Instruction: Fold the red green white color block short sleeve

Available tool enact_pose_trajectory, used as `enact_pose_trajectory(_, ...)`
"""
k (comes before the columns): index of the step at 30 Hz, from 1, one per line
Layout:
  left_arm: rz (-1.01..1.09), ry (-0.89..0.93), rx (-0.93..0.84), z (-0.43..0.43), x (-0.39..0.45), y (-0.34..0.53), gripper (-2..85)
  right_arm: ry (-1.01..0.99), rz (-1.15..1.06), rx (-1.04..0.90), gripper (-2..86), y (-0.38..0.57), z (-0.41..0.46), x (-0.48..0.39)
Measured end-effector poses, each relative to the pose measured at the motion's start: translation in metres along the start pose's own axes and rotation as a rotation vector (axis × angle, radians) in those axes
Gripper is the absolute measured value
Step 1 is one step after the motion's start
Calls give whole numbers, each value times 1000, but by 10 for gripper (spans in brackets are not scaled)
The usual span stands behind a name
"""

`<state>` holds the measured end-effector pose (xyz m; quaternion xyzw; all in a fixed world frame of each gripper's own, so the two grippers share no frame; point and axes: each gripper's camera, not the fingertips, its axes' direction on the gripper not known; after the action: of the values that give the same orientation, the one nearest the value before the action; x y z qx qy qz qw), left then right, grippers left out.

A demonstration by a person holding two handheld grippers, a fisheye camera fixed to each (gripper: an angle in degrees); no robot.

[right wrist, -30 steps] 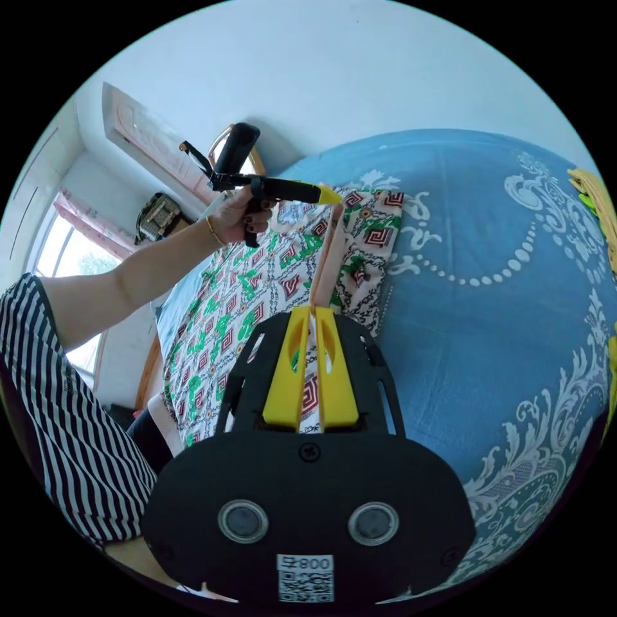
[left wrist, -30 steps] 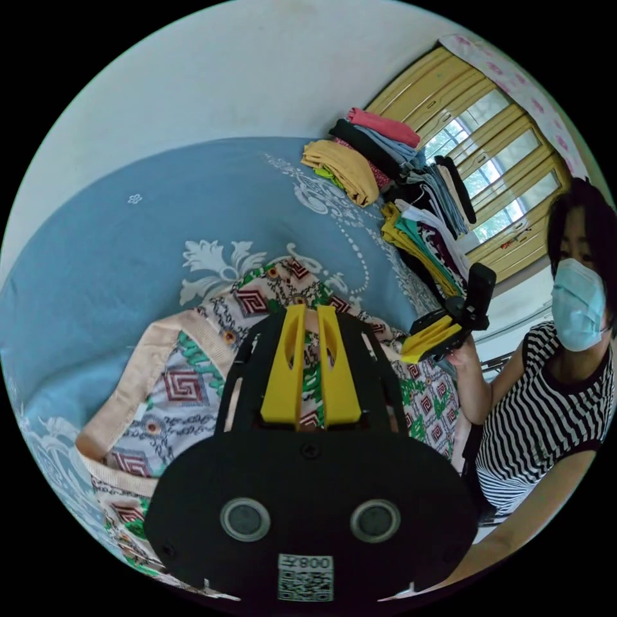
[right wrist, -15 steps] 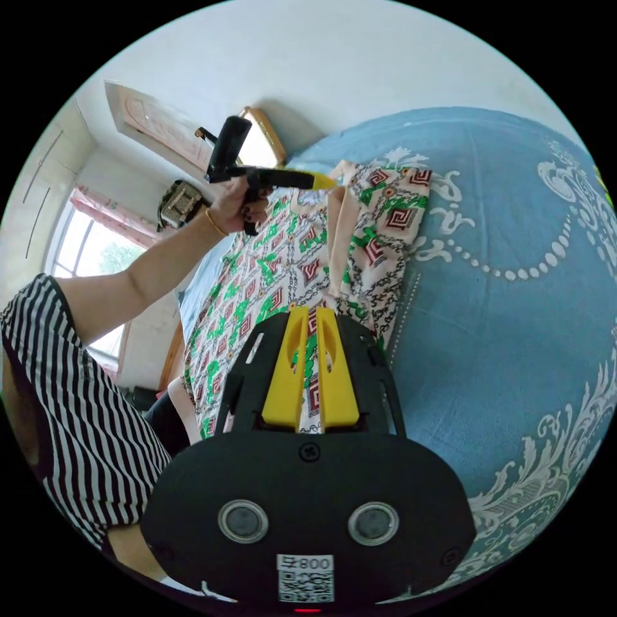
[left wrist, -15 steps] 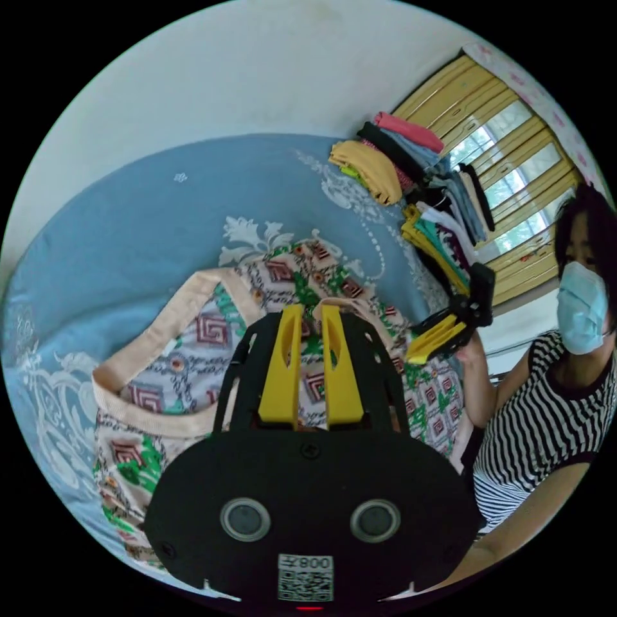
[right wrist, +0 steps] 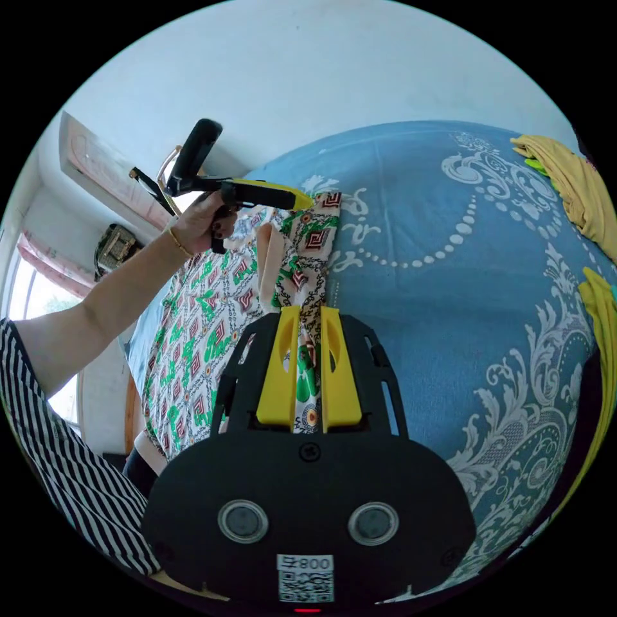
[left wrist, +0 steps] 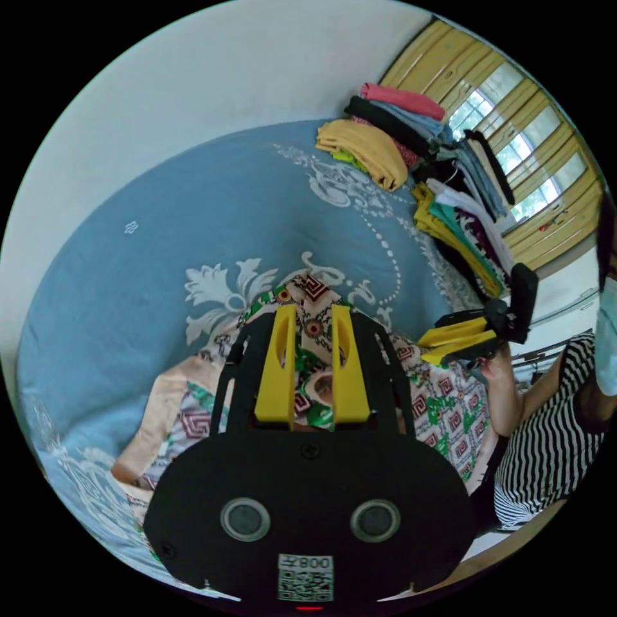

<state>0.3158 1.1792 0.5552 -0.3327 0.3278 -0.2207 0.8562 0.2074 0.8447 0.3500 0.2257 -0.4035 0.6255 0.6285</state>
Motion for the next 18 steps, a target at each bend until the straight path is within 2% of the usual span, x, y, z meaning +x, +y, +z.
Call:
enact_pose_trajectory(3,20,-56,-80,24,8,-13,57,3,1,-5,51,-2,3,-2)
enact_pose_trajectory(7,27,-64,-46,21,16,-15,26,28,1,-6,26,-3,3,-5)
enact_pose_trajectory(14,30,-47,39,13,32,-27,21,79,24,75,13,0,-11,-7)
enact_pose_trajectory(18,1,-96,-35,31,32,-32,31,52,36,17,13,-3,-3,-3)
